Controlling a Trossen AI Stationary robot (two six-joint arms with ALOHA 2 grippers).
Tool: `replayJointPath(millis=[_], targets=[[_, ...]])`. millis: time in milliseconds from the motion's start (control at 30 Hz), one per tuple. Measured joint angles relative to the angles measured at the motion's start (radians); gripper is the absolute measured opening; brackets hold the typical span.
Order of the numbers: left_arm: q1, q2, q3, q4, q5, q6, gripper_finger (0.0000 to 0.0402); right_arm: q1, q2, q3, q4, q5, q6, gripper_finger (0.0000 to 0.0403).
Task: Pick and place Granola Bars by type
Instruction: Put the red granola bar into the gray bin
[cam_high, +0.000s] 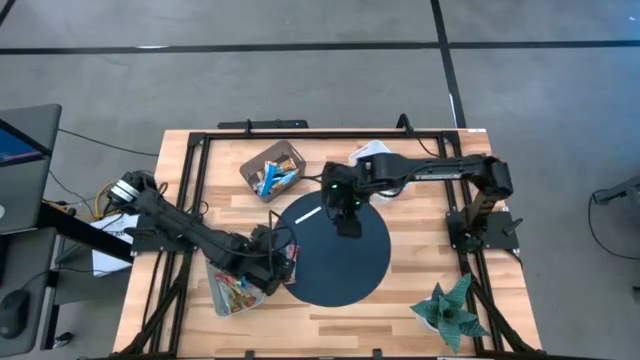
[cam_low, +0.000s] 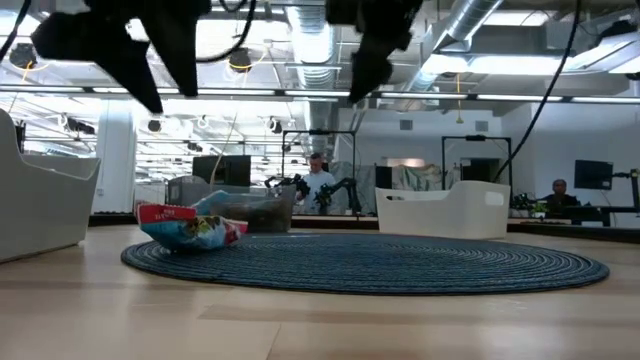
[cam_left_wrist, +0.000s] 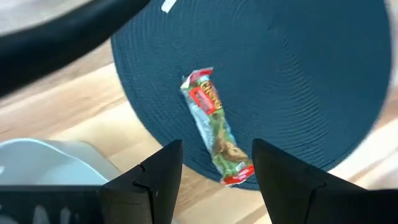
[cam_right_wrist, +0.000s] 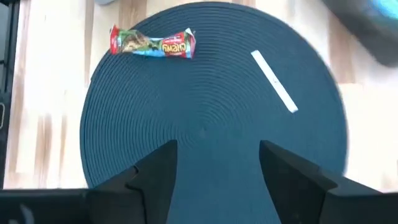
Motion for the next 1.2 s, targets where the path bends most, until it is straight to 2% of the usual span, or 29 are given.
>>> replayJointPath(millis=[233,467,600,967,1200], targets=[[0.036,0.087,0.0,0.005,0.014,-0.021,0.0187,0.011,-0.129,0.0,-0.073,0.057,-0.008,0.0214],[0.082,0.169,0.0,0.158,0.083,0.058,0.0187,0.011,-0.235,0.0,-0.086,0.083,0.0,0.0212],[0.1,0.196,0.0,0.169,0.116,0.067,0.0187,0.012,-0.278,0.0,-0.1,0.083,0.001,0.0208],[0.131,0.234,0.0,0.201,0.161,0.145,0.0187,0.05,-0.332,0.001,-0.161,0.09,0.027,0.0197],[0.157,0.245,0.001,0.202,0.163,0.195,0.0187,0.077,-0.354,0.0,-0.208,0.139,0.028,0.019]])
